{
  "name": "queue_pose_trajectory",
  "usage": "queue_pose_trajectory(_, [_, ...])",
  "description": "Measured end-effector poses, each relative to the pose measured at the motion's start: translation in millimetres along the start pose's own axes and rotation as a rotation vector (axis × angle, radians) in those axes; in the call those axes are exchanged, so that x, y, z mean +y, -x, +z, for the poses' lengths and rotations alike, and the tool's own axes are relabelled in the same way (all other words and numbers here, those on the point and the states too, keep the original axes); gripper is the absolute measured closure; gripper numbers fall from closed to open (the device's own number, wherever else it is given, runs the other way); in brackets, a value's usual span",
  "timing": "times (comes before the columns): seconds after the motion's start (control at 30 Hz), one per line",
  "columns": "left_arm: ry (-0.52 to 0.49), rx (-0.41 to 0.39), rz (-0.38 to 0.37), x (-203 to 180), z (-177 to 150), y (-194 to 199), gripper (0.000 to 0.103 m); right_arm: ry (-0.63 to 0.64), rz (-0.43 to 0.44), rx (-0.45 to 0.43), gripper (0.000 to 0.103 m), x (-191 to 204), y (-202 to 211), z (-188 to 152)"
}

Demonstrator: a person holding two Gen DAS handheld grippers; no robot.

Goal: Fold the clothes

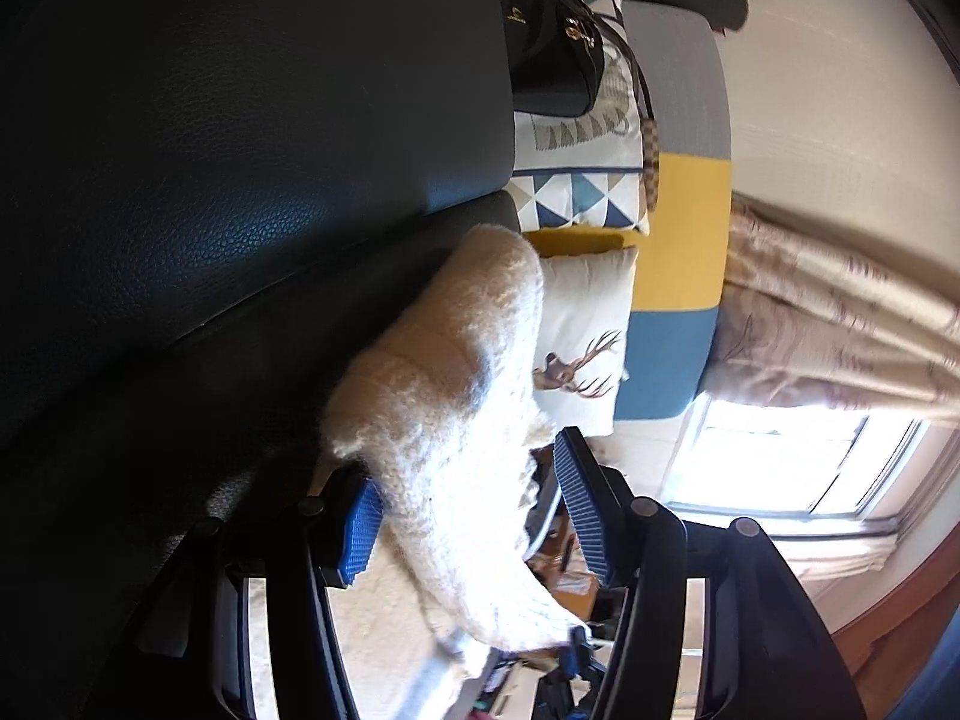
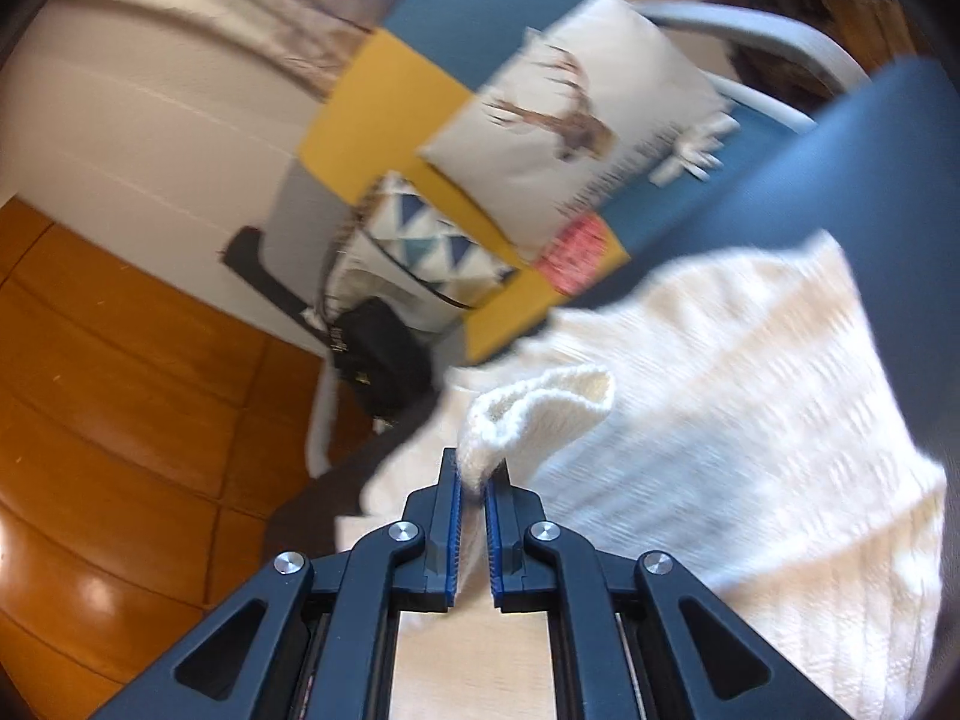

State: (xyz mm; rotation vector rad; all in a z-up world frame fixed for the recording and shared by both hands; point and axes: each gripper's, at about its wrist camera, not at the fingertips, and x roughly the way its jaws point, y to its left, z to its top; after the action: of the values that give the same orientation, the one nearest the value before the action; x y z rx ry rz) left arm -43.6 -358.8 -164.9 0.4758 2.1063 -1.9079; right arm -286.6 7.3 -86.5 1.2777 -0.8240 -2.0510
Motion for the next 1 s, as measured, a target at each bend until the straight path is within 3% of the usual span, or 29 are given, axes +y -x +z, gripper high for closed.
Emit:
queue_pose_trajectory(0.1, [-0.040, 0.015, 0.019, -2.2, -3.7, 0.0, 0.046, -0.030, -0.032, 0.020, 0.097, -24.7, -4.6, -7.3])
queue_pose_trajectory(0.5, [-0.132, 0.043, 0.057, -12.8, -11.2, -0.9, 0.046, -0.020, -0.103, 0.025, 0.097, -58.9, -4.8, -24.2])
queue_pose_trajectory(0.67, [-0.201, 0.083, 0.090, -20.3, -20.5, -8.6, 0.046, 0.101, -0.226, -0.056, 0.097, -41.1, 6.6, -16.2])
queue_pose_trajectory(0.9, [-0.202, 0.109, 0.090, -16.5, -20.1, -6.5, 0.046, 0.024, -0.236, 0.006, 0.097, -68.3, -6.8, -21.2])
queue_pose_trajectory(1.0, [-0.176, 0.114, 0.074, -10.4, -17.6, 2.9, 0.046, -0.046, -0.187, 0.011, 0.094, -77.9, -7.2, -21.9])
